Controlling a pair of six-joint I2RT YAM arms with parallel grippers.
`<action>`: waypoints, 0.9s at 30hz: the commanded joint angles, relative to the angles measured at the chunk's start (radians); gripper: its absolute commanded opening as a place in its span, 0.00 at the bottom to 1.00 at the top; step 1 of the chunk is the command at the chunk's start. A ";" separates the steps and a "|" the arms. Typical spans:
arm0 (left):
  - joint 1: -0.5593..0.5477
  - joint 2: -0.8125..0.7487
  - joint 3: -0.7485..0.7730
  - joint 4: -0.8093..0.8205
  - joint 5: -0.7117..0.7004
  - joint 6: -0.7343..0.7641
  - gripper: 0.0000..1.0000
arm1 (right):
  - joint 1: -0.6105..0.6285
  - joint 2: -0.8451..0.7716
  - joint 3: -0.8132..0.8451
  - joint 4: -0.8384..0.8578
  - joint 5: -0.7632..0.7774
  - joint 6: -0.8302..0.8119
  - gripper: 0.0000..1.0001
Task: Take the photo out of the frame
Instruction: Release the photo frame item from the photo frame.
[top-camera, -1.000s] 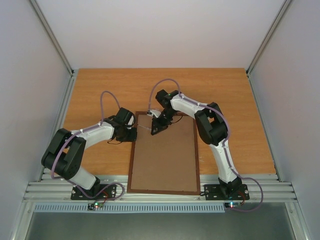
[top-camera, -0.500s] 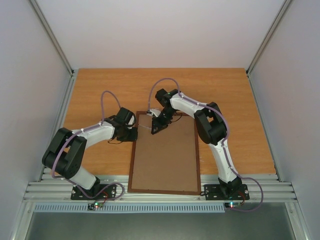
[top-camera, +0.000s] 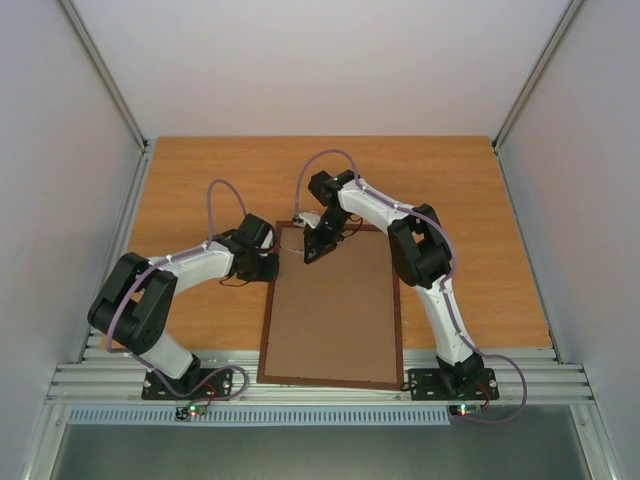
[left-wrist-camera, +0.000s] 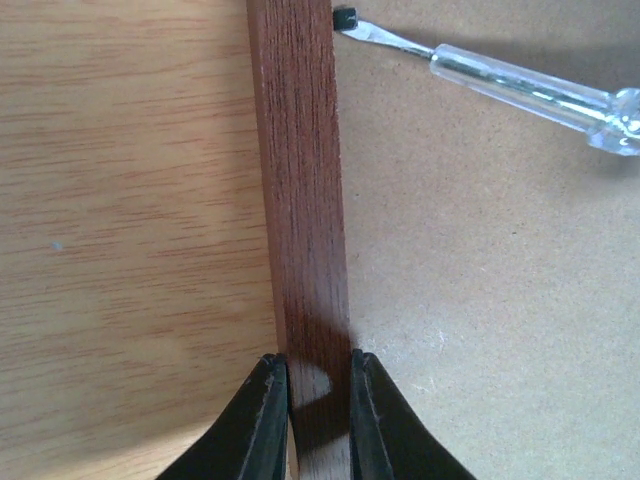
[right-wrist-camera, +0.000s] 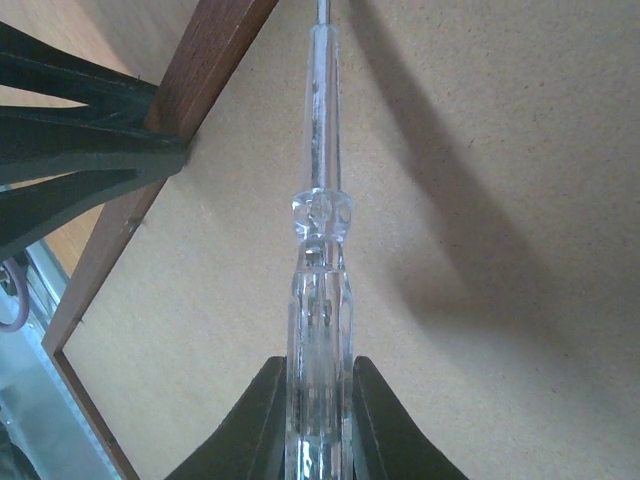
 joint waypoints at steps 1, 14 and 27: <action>-0.057 0.051 -0.010 0.014 0.135 0.034 0.01 | 0.018 -0.004 0.101 0.140 -0.039 -0.008 0.01; -0.089 0.062 -0.013 0.057 0.163 0.020 0.01 | 0.061 -0.051 0.190 0.259 -0.019 0.056 0.01; -0.109 0.070 -0.010 0.069 0.170 0.013 0.01 | 0.123 0.007 0.360 0.258 -0.009 0.073 0.01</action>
